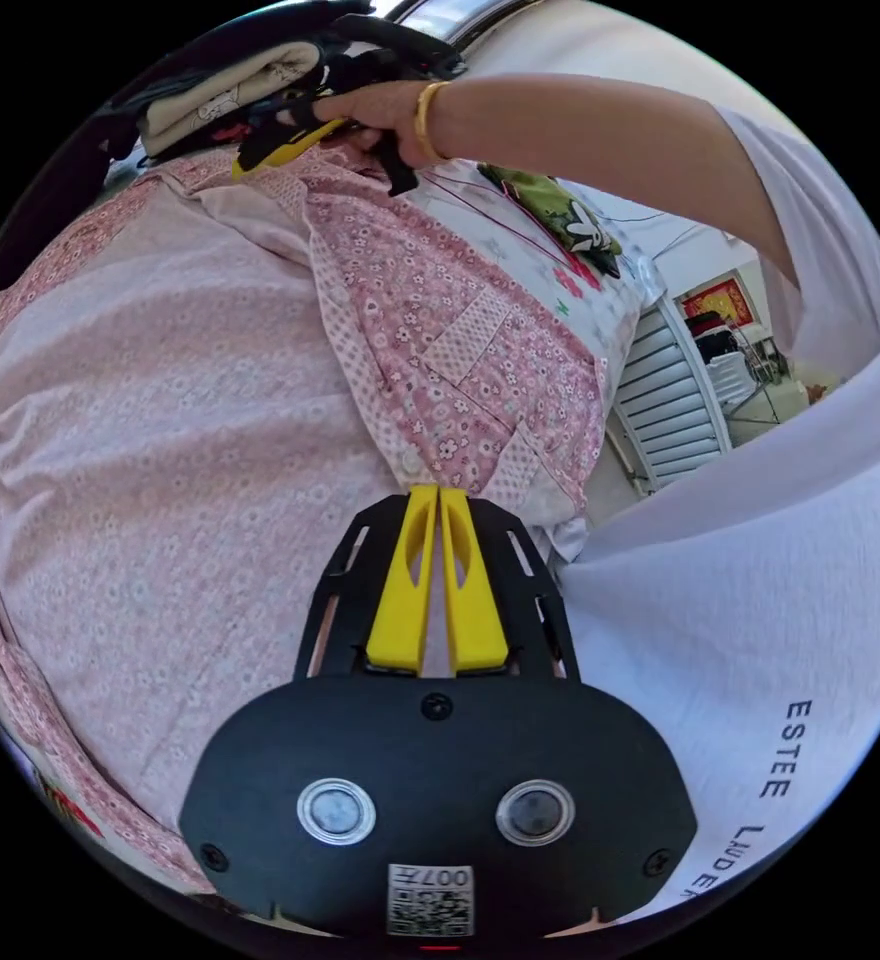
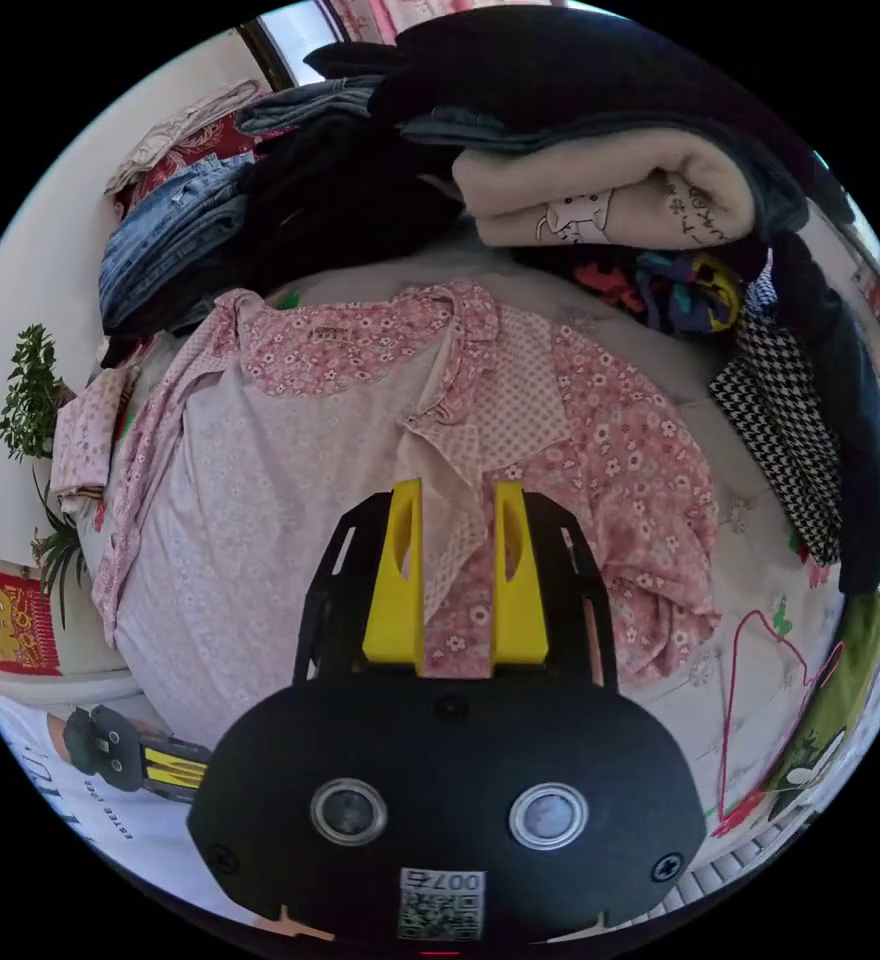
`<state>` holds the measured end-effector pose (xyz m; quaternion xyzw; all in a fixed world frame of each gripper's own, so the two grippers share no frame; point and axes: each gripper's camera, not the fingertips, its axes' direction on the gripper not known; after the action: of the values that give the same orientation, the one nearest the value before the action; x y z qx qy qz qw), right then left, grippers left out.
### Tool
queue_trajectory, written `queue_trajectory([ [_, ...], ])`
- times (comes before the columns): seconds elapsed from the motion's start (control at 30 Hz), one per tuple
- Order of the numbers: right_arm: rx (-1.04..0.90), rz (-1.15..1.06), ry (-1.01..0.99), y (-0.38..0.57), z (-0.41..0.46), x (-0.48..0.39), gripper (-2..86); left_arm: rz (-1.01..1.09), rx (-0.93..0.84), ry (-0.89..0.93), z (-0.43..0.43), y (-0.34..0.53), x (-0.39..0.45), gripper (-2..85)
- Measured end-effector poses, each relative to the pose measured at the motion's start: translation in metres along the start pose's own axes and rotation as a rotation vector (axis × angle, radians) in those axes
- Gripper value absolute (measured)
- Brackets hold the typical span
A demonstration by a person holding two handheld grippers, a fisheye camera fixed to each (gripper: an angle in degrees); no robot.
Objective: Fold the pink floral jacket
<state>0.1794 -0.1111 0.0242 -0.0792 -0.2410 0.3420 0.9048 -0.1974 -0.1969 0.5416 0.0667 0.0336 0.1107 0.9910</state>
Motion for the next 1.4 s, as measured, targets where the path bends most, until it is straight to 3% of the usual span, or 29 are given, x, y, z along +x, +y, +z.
queue_trajectory([
  [0.1,-0.02,0.006,-0.013,-0.01,0.01,-0.002,1.1,0.026,0.043,0.046,-0.013,0.006,-0.005,-0.9],
  [0.23,0.252,0.032,-0.292,-0.011,-0.035,-0.002,0.4,-0.007,0.157,0.095,-0.045,0.026,-0.013,-0.9],
  [0.3,0.316,0.023,-0.333,-0.015,-0.045,-0.01,0.7,-0.048,0.196,0.103,-0.054,0.036,-0.017,-0.9],
  [0.5,0.137,-0.04,-0.317,-0.027,-0.023,-0.03,4.4,-0.302,0.141,0.044,-0.038,0.061,-0.05,-0.6],
  [0.7,0.252,-0.022,-0.172,0.102,-0.085,0.012,5.5,-0.263,0.211,0.017,-0.049,0.075,-0.031,4.7],
  [0.83,0.181,0.137,-0.073,0.24,-0.111,0.066,5.9,-0.174,0.226,-0.009,-0.051,0.072,-0.001,7.2],
  [1.03,0.127,0.349,-0.11,0.394,-0.116,0.096,6.5,-0.073,0.262,-0.092,-0.063,0.059,0.047,8.7],
  [1.2,0.201,0.375,-0.229,0.426,-0.105,0.097,6.5,0.109,0.246,-0.078,-0.039,0.025,0.09,8.7],
  [1.33,0.136,0.329,-0.216,0.421,-0.083,0.087,4.4,0.121,-0.057,-0.149,0.04,-0.006,0.09,4.8],
  [1.4,0.093,0.306,-0.173,0.424,-0.084,0.084,2.9,0.085,0.037,-0.236,0.032,0.004,0.088,1.8],
])
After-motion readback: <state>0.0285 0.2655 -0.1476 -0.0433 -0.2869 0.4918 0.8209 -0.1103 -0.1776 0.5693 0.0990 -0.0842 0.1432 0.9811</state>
